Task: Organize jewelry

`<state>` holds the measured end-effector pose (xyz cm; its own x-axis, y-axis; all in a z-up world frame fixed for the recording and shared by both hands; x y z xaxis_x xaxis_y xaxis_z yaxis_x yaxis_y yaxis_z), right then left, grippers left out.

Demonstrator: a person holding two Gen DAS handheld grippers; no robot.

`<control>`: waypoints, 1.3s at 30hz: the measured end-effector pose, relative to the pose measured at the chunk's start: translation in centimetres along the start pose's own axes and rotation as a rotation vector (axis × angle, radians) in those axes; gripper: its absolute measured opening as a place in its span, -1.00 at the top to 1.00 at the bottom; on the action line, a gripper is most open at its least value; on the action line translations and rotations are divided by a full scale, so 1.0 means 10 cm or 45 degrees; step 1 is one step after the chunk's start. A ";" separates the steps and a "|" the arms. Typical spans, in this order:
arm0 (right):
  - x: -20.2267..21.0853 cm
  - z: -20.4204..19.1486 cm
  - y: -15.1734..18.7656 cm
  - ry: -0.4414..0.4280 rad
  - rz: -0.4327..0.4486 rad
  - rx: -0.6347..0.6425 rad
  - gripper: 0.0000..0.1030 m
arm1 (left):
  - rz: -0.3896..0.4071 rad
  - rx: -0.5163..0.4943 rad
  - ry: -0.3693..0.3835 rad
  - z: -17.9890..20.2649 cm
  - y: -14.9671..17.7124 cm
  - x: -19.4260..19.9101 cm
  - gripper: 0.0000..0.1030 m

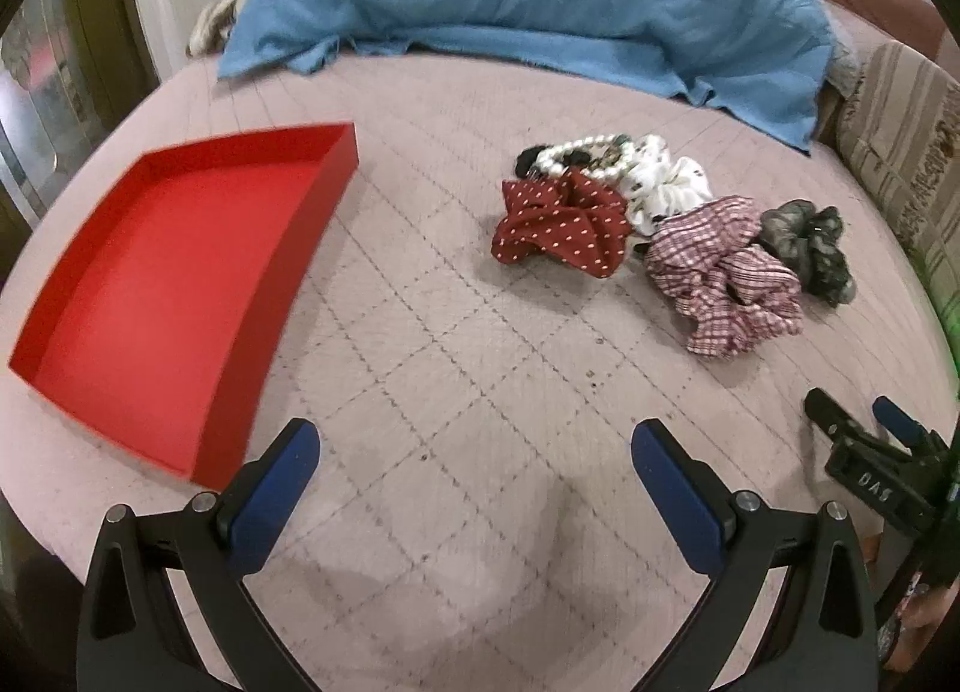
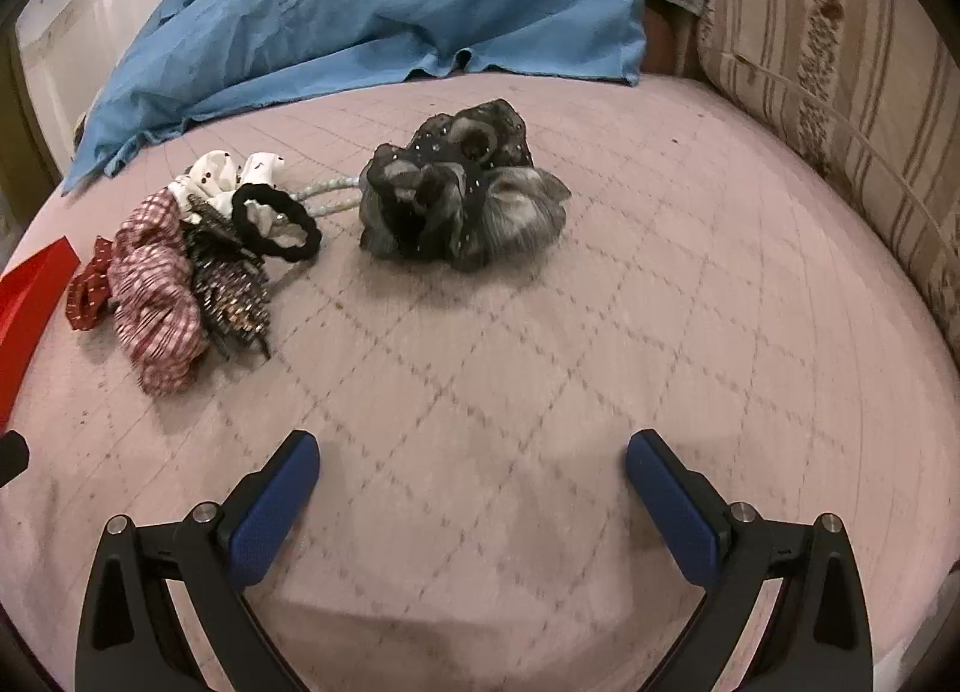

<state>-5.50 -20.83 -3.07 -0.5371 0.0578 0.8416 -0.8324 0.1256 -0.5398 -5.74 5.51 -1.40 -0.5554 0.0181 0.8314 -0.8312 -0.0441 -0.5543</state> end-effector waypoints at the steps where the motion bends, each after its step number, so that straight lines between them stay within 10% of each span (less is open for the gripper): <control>1: 0.03 -0.02 0.03 -0.004 0.009 0.006 -1.00 | 0.021 -0.012 0.001 0.01 0.00 0.06 -1.00; 19: 0.26 -0.10 0.14 0.027 0.001 0.049 -0.99 | 0.259 -0.076 -0.029 -0.07 -0.01 0.76 -1.00; 34: 1.97 -0.20 -0.45 -0.216 0.550 -0.147 -0.99 | 0.462 -0.095 -0.015 -0.09 -0.11 1.49 -1.00; 39: 2.09 -0.18 -0.47 -0.244 0.510 -0.228 -0.99 | 0.523 -0.112 -0.013 -0.07 -0.12 1.75 -1.00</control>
<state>-12.56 -18.40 17.04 -0.8404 -0.0450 0.5401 -0.5270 0.3003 -0.7951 -14.52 6.59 13.79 -0.8414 0.0069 0.5404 -0.5398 0.0397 -0.8409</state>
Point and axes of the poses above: each gripper's, at about its wrist camera, not at the fingertips, and x roughly against the way its jaws point, z to its right, y to its underside, the point moved 8 cm from there along -x, roughly the way its jaws point, and after that the axes turned 2 degrees about x, right-handed, at the moved point
